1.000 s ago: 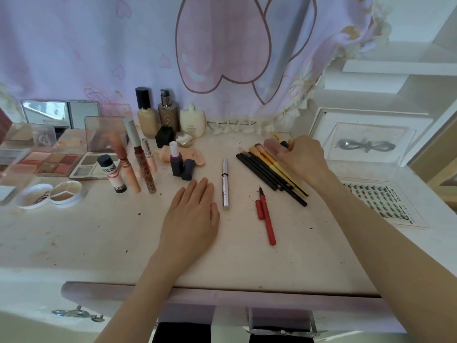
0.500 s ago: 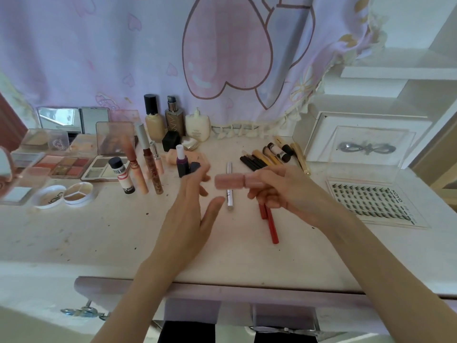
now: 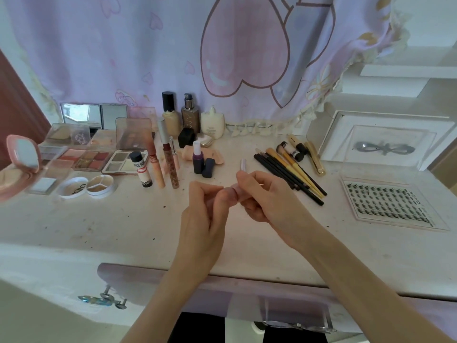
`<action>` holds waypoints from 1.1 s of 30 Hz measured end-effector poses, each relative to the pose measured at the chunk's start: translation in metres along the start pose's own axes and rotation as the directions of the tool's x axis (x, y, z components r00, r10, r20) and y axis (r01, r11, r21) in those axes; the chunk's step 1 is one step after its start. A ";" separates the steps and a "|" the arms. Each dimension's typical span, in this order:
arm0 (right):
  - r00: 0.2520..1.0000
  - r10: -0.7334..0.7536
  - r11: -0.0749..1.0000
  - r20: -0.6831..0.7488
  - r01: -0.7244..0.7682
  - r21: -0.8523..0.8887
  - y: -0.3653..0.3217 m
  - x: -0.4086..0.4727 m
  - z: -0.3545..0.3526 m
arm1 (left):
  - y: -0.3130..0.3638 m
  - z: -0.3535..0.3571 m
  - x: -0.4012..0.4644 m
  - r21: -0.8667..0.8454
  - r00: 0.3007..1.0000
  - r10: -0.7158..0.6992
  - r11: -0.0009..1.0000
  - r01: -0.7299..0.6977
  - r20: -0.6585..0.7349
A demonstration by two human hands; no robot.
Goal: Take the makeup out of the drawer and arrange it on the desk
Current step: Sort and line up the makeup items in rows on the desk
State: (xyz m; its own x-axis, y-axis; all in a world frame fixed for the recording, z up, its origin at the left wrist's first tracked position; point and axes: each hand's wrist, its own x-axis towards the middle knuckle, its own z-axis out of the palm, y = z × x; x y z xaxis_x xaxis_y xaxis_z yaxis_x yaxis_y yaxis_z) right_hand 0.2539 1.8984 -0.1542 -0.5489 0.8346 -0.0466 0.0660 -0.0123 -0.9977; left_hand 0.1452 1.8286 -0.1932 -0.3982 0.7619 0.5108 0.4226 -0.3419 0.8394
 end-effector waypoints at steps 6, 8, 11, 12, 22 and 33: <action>0.930 -0.353 0.840 0.101 0.362 -0.404 0.008 0.001 0.003 | 0.002 -0.007 0.012 -0.326 0.918 -0.387 0.860 0.393 0.086; 0.938 -0.337 0.847 0.086 0.342 -0.407 0.008 0.003 0.000 | -0.002 -0.012 0.013 -0.168 0.921 -0.368 0.907 0.386 0.125; 0.964 -0.263 0.891 -0.029 0.231 -0.391 0.005 0.011 -0.004 | -0.007 -0.018 0.008 0.216 0.969 -0.199 0.962 0.165 0.146; 0.971 -0.233 0.904 -0.047 0.198 -0.379 0.004 0.014 -0.004 | -0.008 -0.018 0.005 0.301 0.975 -0.161 0.947 0.109 0.153; 0.934 -0.290 0.764 0.208 0.357 -0.537 -0.006 0.022 -0.007 | -0.015 -0.036 0.016 0.177 0.890 -0.226 0.970 0.168 0.396; 0.955 -0.116 0.768 0.274 0.261 -0.584 -0.017 0.032 -0.010 | -0.028 -0.041 0.018 0.309 0.935 -0.184 0.947 0.086 0.303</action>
State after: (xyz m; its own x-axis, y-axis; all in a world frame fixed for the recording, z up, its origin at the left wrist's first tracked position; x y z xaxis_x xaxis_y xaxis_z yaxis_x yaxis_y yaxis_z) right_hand 0.2434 1.9309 -0.1387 -0.7599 0.6474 0.0584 0.3941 0.5303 -0.7507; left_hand 0.0934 1.8295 -0.1995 -0.2034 0.9419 0.2673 0.6180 -0.0882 0.7812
